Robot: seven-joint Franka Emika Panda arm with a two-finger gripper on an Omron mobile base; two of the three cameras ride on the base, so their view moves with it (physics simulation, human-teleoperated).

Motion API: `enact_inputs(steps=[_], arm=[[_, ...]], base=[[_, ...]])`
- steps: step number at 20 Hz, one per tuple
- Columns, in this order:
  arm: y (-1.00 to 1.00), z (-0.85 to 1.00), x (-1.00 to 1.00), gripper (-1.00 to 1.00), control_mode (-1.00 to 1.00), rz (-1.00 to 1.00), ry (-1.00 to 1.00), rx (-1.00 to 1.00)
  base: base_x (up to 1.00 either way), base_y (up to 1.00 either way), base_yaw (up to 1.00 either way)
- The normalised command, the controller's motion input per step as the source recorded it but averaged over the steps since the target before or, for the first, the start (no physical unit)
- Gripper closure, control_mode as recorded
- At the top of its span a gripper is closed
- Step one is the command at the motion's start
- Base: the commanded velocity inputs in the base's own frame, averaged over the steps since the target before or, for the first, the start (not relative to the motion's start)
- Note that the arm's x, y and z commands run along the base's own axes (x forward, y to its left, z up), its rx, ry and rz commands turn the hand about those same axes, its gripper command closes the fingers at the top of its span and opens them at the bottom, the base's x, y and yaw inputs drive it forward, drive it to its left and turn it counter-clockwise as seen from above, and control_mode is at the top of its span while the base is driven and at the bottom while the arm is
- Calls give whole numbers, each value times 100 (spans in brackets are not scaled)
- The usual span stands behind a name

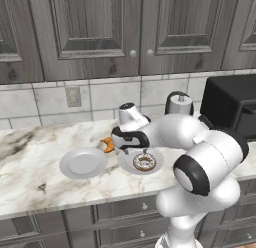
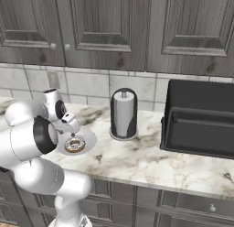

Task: Place the pastries on the plates.

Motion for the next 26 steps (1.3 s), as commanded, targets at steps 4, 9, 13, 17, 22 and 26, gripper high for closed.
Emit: enact_inputs(steps=[4, 9, 13, 17, 22, 26], arm=[[32, 42, 0, -100, -100, -2, -4, 0], [38, 8, 14, -100, -100, -1, 0, 1], [12, 0, 41, -100, -100, 0, -1, 5], [17, 0, 39, -100, -100, 0, -3, 6], [24, 0, 25, -100, -100, 0, -3, 3], [20, 0, 31, -100, -100, 0, 0, 0]], base=[[0, 0, 0], [0, 0, 0], [0, 0, 0], [0, 0, 0], [0, 0, 0], [0, 0, 0]])
